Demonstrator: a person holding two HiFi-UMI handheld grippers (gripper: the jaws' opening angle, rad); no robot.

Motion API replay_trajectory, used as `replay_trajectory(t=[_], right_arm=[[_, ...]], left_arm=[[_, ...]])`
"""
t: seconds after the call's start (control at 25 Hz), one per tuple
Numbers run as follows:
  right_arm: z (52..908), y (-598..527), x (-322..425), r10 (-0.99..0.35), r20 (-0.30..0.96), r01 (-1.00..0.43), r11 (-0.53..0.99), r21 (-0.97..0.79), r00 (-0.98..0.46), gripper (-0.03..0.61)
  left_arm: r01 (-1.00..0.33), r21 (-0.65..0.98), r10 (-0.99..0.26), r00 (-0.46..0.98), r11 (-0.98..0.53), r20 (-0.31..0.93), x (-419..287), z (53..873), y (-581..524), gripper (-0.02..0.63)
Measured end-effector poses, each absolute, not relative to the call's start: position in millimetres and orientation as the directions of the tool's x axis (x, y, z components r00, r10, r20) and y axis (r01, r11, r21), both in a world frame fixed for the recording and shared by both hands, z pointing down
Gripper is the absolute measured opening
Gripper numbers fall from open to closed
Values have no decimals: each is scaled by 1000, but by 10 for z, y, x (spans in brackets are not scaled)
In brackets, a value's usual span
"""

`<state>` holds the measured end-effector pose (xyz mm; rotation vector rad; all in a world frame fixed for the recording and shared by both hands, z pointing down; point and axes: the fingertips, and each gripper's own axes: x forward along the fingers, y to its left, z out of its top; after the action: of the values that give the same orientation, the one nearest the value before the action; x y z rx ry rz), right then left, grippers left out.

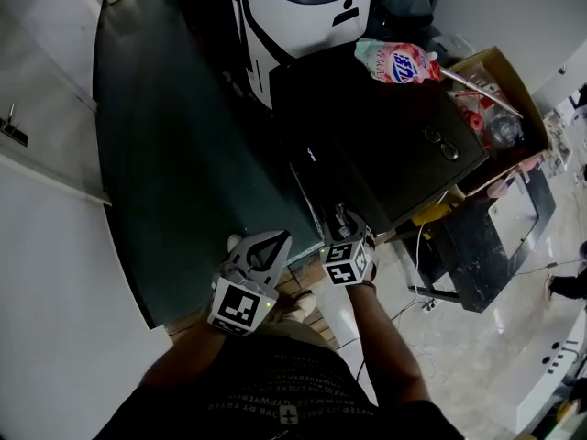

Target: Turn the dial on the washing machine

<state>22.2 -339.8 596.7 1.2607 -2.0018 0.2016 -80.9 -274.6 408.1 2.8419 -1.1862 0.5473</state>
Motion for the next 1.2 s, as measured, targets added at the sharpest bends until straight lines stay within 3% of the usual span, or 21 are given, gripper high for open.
replay_trajectory(t=[0.88,1.2], right_arm=[[6387,-3122,413,-628,752,-831,516,208,-202,198],[5724,-3244,226,-726,641,-819,511,260,-249,201]], left_arm=[[-694,-120,-690,651,-710,317,-804,4018,-2711,3],[-704,-114,-697,643,-701,317,-873,4011,-2721,3]])
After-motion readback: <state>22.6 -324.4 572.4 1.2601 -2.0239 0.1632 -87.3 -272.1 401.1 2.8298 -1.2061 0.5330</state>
